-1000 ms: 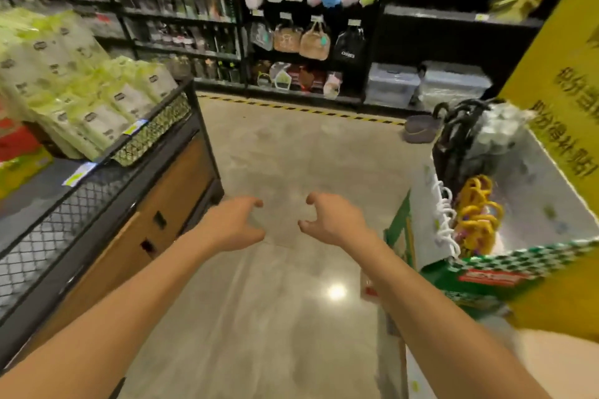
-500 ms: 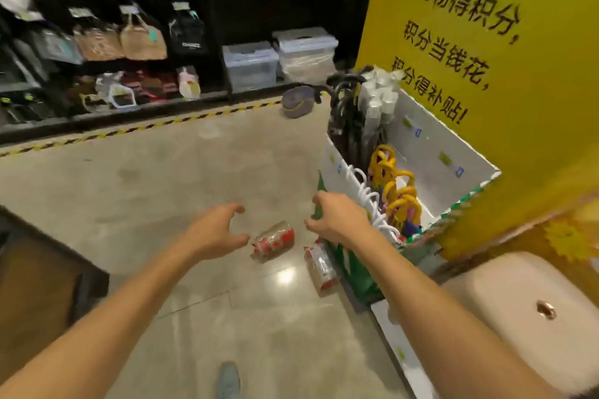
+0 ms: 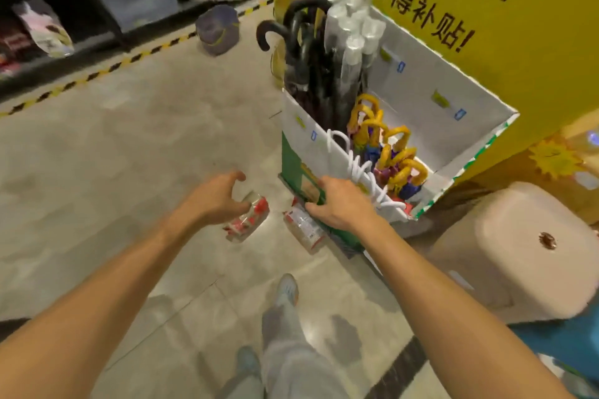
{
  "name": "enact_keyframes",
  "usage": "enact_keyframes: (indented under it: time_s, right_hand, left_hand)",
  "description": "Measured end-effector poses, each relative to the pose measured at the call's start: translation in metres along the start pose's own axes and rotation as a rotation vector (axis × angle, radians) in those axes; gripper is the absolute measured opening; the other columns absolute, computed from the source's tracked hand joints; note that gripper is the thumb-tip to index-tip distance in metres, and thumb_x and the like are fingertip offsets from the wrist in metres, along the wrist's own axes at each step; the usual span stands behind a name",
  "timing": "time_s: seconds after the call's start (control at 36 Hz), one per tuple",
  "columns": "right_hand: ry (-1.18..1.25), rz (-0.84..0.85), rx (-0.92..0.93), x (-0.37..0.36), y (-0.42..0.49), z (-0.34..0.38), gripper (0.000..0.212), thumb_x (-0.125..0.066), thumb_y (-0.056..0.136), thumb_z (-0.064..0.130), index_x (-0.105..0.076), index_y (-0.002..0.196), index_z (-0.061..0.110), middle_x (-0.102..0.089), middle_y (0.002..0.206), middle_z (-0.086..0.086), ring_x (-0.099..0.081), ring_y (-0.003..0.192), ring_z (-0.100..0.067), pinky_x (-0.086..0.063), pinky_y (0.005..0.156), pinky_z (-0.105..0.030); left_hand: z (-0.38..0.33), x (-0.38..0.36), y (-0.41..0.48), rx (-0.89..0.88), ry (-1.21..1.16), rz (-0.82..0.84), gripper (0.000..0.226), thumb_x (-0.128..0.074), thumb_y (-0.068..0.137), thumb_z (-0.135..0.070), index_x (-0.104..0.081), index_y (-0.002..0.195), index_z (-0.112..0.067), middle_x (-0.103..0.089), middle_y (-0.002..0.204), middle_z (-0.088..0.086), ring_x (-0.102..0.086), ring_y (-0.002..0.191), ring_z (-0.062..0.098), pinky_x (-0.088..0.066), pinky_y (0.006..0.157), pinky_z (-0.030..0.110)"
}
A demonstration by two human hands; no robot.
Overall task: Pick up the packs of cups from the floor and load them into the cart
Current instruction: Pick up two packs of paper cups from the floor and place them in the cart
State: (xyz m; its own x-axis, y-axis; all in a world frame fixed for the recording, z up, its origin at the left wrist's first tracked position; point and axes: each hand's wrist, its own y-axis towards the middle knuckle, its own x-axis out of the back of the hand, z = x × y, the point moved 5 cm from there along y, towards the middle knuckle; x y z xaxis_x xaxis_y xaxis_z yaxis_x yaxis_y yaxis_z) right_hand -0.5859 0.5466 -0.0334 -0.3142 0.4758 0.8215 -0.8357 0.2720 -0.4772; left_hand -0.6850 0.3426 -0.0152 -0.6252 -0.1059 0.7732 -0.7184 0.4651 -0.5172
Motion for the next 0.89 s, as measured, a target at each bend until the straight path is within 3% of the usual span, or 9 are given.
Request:
enact_keyframes:
  time_s: [0.14, 0.25, 0.33, 0.42, 0.58, 0.69, 0.75, 0.81, 0.89]
  right_hand:
    - [0.016, 0.045, -0.036, -0.045, 0.091, -0.012, 0.047, -0.067, 0.089, 0.043, -0.059, 0.124, 0.013, -0.068, 0.115, -0.011, -0.064, 0.105, -0.035, -0.053, 0.079, -0.041]
    - [0.043, 0.07, -0.092, -0.103, 0.163, -0.028, 0.05, -0.065, 0.092, 0.045, -0.055, 0.13, 0.013, -0.064, 0.111, -0.01, -0.063, 0.108, -0.035, -0.042, 0.075, -0.037]
    - [0.035, 0.118, -0.14, -0.162, 0.22, -0.042, 0.051, -0.063, 0.091, 0.049, -0.054, 0.127, 0.014, -0.064, 0.12, -0.011, -0.062, 0.111, -0.036, -0.05, 0.087, -0.042]
    - [0.051, 0.159, -0.208, -0.229, 0.276, -0.065, 0.051, -0.065, 0.09, 0.053, -0.053, 0.125, 0.017, -0.063, 0.122, -0.008, -0.062, 0.113, -0.035, -0.05, 0.089, -0.043]
    - [0.052, 0.211, -0.325, -0.379, 0.381, -0.124, 0.08, -0.067, 0.085, 0.063, -0.041, 0.149, 0.021, -0.051, 0.147, -0.006, -0.053, 0.132, -0.03, -0.048, 0.105, -0.043]
    - [0.0, 0.211, -0.391, -0.467, 0.442, -0.168, 0.097, -0.063, 0.081, 0.077, -0.033, 0.154, 0.02, -0.045, 0.15, -0.008, -0.049, 0.134, -0.029, -0.045, 0.11, -0.044]
    - [-0.027, 0.206, -0.413, -0.501, 0.465, -0.19, 0.113, -0.072, 0.074, 0.076, -0.023, 0.158, 0.019, -0.039, 0.154, -0.008, -0.043, 0.14, -0.03, -0.04, 0.115, -0.046]
    - [-0.018, 0.221, -0.447, -0.527, 0.482, -0.208, 0.136, -0.085, 0.062, 0.072, -0.008, 0.161, 0.019, -0.029, 0.159, -0.008, -0.033, 0.146, -0.032, -0.034, 0.119, -0.051]
    - [-0.026, 0.162, -0.489, -0.55, 0.497, -0.23, 0.145, -0.089, 0.059, 0.063, 0.007, 0.16, 0.022, -0.015, 0.165, -0.007, -0.019, 0.153, -0.032, -0.022, 0.124, -0.055]
  left_hand:
    - [0.037, -0.023, 0.092, 0.03, 0.009, 0.009, 0.063, -0.068, 0.089, -0.038, -0.046, 0.145, -0.018, -0.053, 0.144, 0.01, -0.053, 0.127, 0.028, -0.043, 0.102, 0.039]
    - [0.078, -0.061, 0.173, 0.06, 0.02, 0.038, 0.068, -0.068, 0.087, -0.044, -0.043, 0.145, -0.02, -0.053, 0.141, 0.011, -0.056, 0.123, 0.031, -0.049, 0.1, 0.044]
    - [0.114, -0.103, 0.233, 0.071, 0.03, 0.074, 0.073, -0.066, 0.086, -0.05, -0.04, 0.147, -0.021, -0.053, 0.139, 0.011, -0.055, 0.122, 0.032, -0.048, 0.098, 0.044]
    - [0.152, -0.157, 0.297, 0.05, 0.082, 0.099, 0.079, -0.066, 0.083, -0.053, -0.036, 0.149, -0.022, -0.05, 0.141, 0.011, -0.054, 0.122, 0.032, -0.047, 0.098, 0.046]
    - [0.234, -0.282, 0.417, 0.077, 0.152, 0.101, 0.086, -0.063, 0.081, -0.065, -0.033, 0.15, -0.023, -0.047, 0.144, 0.009, -0.055, 0.12, 0.032, -0.048, 0.094, 0.045]
    - [0.279, -0.367, 0.481, 0.118, 0.184, 0.115, 0.093, -0.062, 0.078, -0.069, -0.023, 0.153, -0.032, -0.043, 0.146, 0.007, -0.049, 0.128, 0.031, -0.042, 0.103, 0.052]
    - [0.292, -0.4, 0.506, 0.141, 0.167, 0.116, 0.116, -0.057, 0.059, -0.085, -0.015, 0.155, -0.035, -0.037, 0.152, 0.008, -0.041, 0.135, 0.033, -0.034, 0.109, 0.056]
    - [0.3, -0.427, 0.524, 0.177, 0.119, 0.097, 0.129, -0.036, 0.043, -0.095, -0.011, 0.154, -0.035, -0.034, 0.153, 0.008, -0.037, 0.137, 0.034, -0.029, 0.109, 0.058]
    - [0.311, -0.464, 0.544, 0.181, 0.102, -0.019, 0.122, -0.039, 0.054, -0.099, -0.01, 0.152, -0.032, -0.04, 0.144, 0.009, -0.047, 0.126, 0.035, -0.037, 0.101, 0.059]
